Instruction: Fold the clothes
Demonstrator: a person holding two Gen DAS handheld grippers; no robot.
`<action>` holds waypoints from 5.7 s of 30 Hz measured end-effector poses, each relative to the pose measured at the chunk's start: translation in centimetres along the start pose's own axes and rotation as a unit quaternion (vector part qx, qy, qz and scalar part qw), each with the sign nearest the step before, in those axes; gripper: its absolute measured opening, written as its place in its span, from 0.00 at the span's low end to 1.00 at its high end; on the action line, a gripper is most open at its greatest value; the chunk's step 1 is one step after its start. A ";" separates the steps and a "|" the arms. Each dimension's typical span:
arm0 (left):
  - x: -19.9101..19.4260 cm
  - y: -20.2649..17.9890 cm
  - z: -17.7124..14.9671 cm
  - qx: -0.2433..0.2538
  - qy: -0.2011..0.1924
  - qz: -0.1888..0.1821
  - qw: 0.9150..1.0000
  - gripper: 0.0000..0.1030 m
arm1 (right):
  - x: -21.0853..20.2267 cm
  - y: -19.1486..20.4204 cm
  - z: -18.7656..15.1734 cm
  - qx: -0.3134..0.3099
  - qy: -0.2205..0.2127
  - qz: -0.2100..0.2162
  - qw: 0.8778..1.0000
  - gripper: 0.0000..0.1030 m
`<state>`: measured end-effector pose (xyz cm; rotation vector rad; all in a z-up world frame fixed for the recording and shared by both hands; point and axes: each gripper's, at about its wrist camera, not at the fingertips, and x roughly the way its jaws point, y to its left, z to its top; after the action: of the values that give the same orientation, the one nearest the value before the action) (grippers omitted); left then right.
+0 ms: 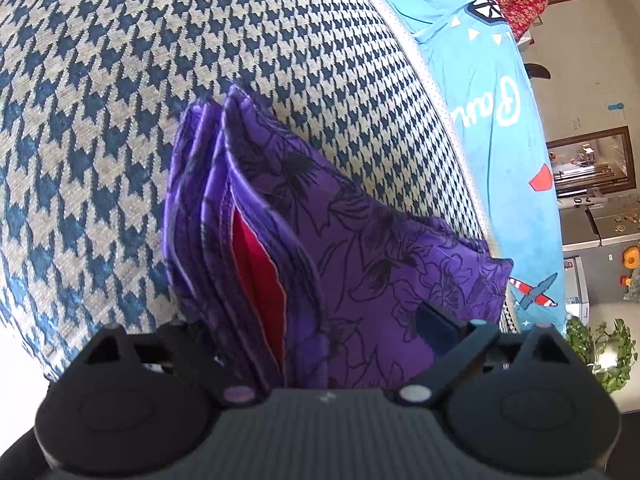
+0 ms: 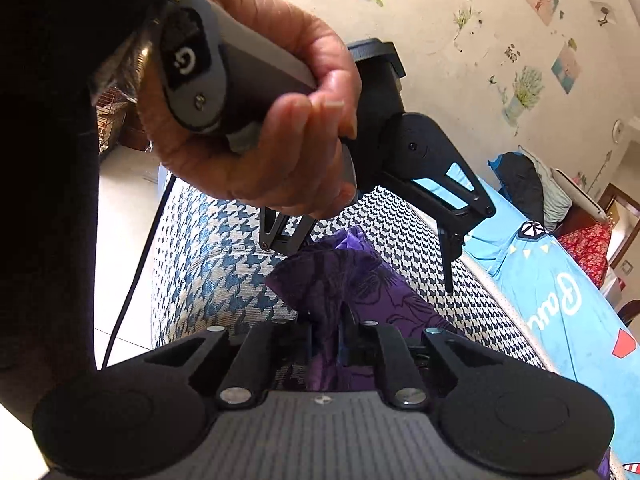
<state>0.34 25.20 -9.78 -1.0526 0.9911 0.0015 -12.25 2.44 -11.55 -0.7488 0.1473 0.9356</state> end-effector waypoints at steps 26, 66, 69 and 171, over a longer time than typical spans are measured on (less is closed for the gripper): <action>0.7 1.3 2.1 -0.032 -0.072 0.026 0.997 0.44 | -1.7 -2.0 0.8 0.012 -0.022 -0.008 1.000 0.07; 8.9 -19.9 -4.2 0.098 -0.150 -0.207 0.962 0.19 | -8.1 -16.1 -4.4 0.084 -0.009 -0.228 0.970 0.06; 11.2 -22.4 -5.1 0.120 -0.134 -0.210 0.961 0.19 | -8.8 -17.6 -5.8 0.093 0.007 -0.249 0.964 0.06; 13.8 -21.1 -14.6 0.384 -0.061 0.031 0.921 1.00 | -0.2 -43.6 -20.4 0.550 0.080 -0.187 0.810 0.19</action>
<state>7.80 -2.64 -5.81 -0.2923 0.7995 -0.2499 25.38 -26.68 -3.98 0.2449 0.6092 0.2780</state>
